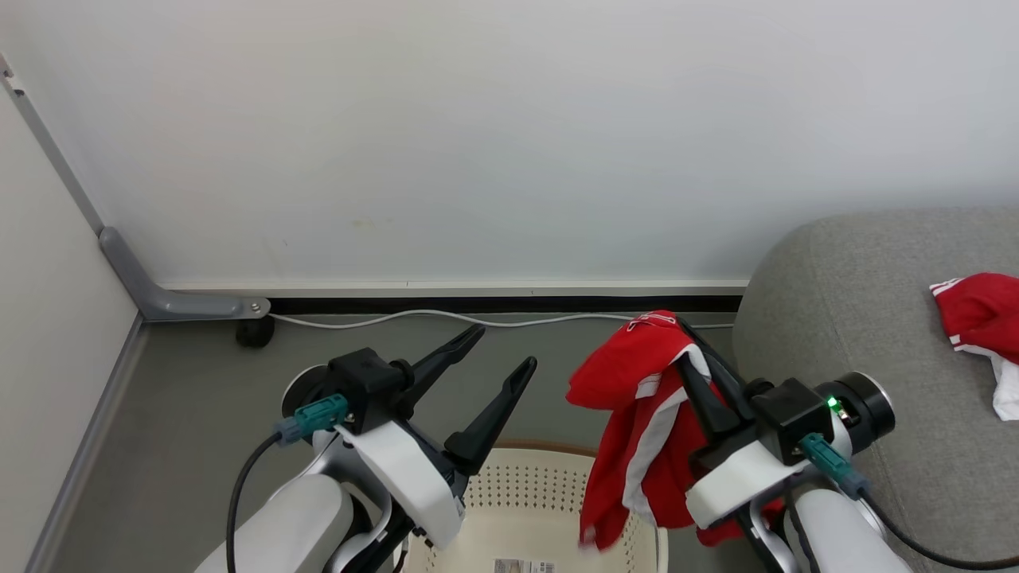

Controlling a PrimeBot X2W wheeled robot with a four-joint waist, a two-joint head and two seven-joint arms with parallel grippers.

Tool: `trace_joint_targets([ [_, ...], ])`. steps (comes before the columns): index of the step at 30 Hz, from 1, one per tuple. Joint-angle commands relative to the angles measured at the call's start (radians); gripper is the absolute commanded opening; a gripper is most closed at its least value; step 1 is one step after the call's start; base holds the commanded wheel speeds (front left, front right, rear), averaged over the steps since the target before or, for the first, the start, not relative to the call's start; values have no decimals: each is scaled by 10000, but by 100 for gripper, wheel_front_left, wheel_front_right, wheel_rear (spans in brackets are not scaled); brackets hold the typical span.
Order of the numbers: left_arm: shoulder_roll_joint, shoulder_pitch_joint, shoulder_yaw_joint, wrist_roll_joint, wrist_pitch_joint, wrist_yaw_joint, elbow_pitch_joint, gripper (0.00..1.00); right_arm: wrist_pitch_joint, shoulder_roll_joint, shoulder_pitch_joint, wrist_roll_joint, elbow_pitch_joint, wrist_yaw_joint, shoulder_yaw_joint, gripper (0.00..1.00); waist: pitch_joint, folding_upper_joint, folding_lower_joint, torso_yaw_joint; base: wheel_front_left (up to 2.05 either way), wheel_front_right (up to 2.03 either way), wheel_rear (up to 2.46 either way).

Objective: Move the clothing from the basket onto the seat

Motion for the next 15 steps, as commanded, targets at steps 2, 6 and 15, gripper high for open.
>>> trace_joint_targets([
  [2,314,-145,250,114,-184,-55,-365,100,-61,96,-72,206,-387,27,-70,0,-15,0,1,-189,0,0,0],
  [6,464,199,-16,168,-365,-90,-506,100,-61,96,-3,407,-459,27,-290,0,-23,0,1,-596,0,0,0],
  [15,529,713,-473,226,-649,-122,-848,100,-61,97,106,692,-743,27,-630,0,-97,0,1,-1846,0,0,0],
])
